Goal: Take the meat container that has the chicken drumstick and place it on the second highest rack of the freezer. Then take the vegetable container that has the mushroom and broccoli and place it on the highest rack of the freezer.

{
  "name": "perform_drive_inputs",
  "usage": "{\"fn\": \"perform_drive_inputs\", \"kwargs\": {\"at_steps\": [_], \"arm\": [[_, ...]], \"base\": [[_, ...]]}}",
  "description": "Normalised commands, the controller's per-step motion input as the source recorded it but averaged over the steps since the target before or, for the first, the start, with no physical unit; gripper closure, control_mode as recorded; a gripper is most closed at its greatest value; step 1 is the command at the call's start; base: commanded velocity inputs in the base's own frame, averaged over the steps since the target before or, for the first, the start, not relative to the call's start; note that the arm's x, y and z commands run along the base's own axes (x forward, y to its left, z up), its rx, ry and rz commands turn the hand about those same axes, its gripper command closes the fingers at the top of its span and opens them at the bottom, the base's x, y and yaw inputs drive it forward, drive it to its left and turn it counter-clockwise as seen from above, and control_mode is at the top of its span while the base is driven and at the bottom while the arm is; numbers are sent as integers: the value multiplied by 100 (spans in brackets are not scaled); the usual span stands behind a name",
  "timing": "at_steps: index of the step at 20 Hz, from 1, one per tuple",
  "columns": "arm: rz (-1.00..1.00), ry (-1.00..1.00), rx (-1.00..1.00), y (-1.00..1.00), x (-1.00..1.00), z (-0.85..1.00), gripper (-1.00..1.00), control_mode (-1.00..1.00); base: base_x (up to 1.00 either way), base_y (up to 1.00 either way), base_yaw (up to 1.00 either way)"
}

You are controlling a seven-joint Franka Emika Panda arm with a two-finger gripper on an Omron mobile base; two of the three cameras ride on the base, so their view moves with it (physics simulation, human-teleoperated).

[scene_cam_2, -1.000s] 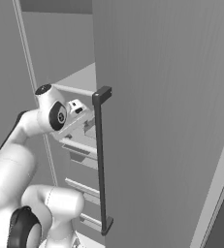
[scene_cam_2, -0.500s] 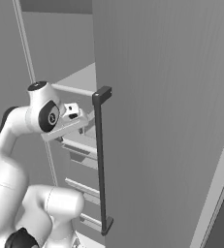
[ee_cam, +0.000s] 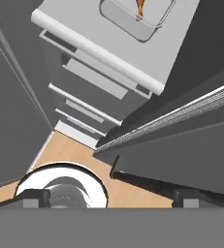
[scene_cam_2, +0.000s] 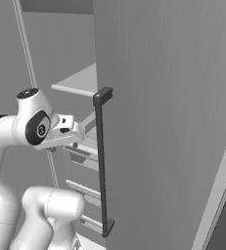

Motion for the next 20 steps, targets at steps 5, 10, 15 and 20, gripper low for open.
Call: {"fn": "perform_drive_inputs", "kwargs": {"at_steps": [5, 10, 15, 20], "arm": [[-15, 0, 11, 0, -35, 7, -100, -100], [-13, 0, 3, 0, -24, 4, -100, -100], [-7, 0, 1, 0, -5, 14, -100, -100], [-1, 0, 11, 0, -21, 5, -100, -100]], "base": [[0, 0, 0], [0, 0, 0], [0, 0, 0], [0, 0, 0]]}}
